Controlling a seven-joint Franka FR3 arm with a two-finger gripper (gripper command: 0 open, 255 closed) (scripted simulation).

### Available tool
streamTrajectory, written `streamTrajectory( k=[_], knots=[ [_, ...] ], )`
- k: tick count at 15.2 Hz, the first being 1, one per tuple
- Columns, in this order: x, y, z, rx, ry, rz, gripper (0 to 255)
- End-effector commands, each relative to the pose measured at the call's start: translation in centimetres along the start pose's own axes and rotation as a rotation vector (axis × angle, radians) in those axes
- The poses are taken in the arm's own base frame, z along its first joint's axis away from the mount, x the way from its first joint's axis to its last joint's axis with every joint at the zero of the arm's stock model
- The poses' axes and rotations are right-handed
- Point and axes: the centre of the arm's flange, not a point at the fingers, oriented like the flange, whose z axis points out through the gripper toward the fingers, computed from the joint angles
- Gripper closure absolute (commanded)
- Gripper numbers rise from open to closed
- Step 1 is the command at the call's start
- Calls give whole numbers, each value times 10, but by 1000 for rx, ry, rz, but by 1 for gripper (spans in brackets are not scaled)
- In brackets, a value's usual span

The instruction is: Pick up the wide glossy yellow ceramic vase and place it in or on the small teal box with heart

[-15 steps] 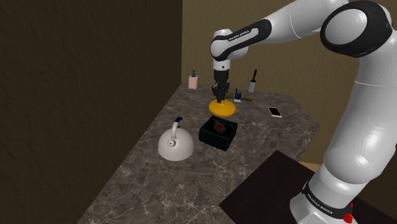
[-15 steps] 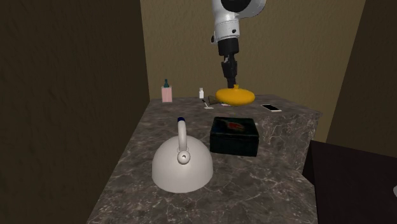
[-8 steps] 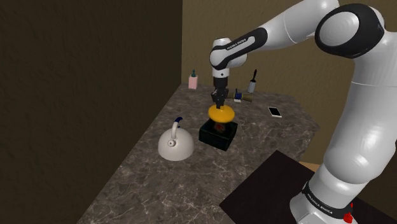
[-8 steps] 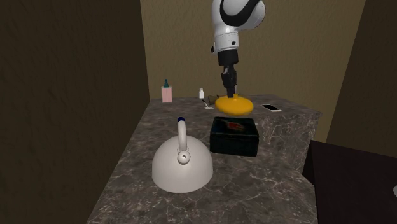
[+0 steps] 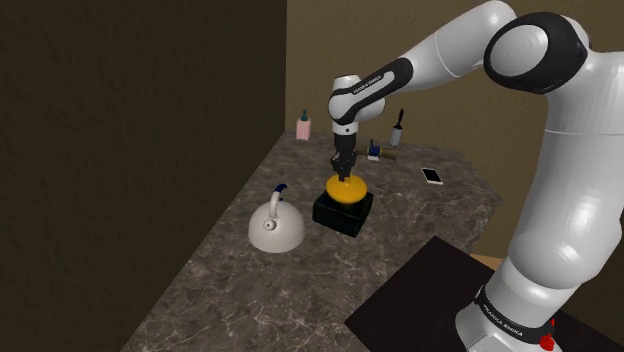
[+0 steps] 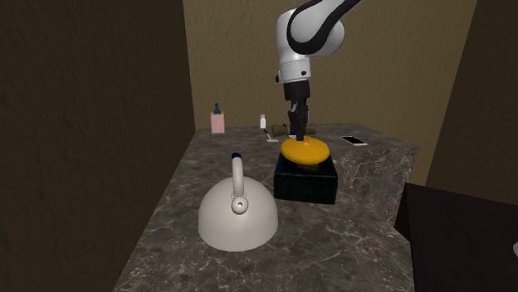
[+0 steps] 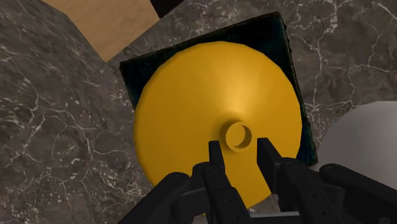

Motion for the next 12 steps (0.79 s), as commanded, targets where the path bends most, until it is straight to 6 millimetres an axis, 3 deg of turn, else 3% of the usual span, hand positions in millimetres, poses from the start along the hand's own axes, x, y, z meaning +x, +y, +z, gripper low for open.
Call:
streamTrajectory(
  k=[1,8,9,12],
  knots=[
    [1,0,4,0,1,0,255],
    [1,0,4,0,1,0,255],
    [1,0,4,0,1,0,0],
    [1,0,4,0,1,0,0]
  ],
)
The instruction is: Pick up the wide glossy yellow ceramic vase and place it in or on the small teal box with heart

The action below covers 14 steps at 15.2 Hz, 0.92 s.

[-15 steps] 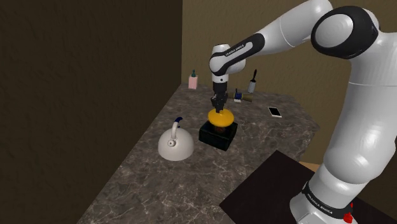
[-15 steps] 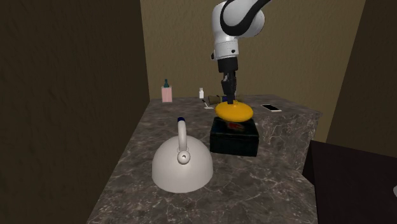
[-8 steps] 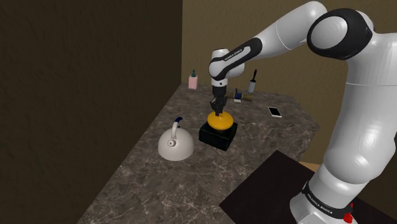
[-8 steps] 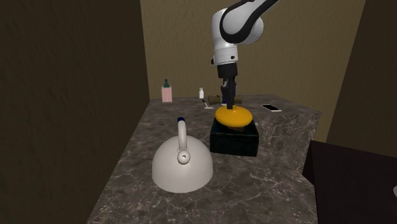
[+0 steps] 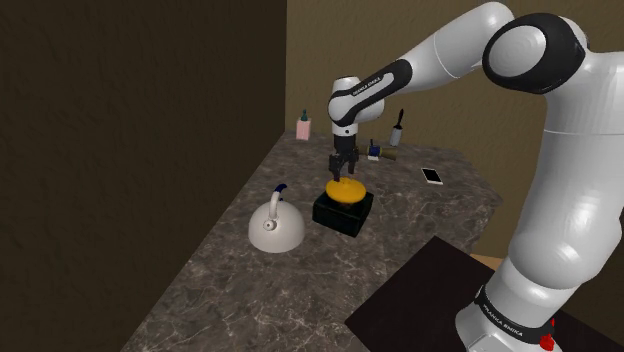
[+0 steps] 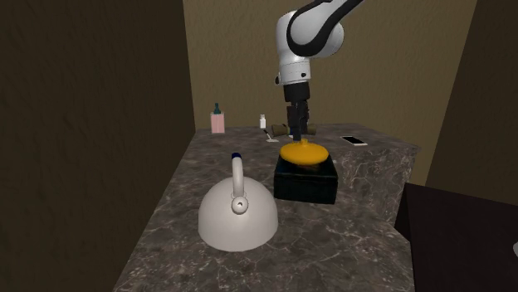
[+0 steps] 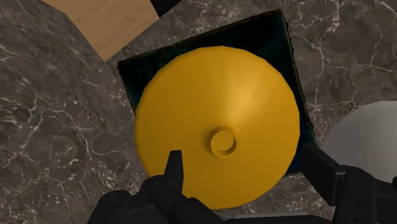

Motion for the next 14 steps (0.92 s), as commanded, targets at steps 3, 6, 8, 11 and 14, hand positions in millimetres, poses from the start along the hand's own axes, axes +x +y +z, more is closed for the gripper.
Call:
streamTrajectory(
  k=[3,6,8,11,14],
  knots=[
    [0,0,-13,0,0,0,0],
    [0,0,-50,0,0,0,0],
    [0,0,-50,0,0,0,0],
    [0,0,-50,0,0,0,0],
    [0,0,-50,0,0,0,0]
  ],
)
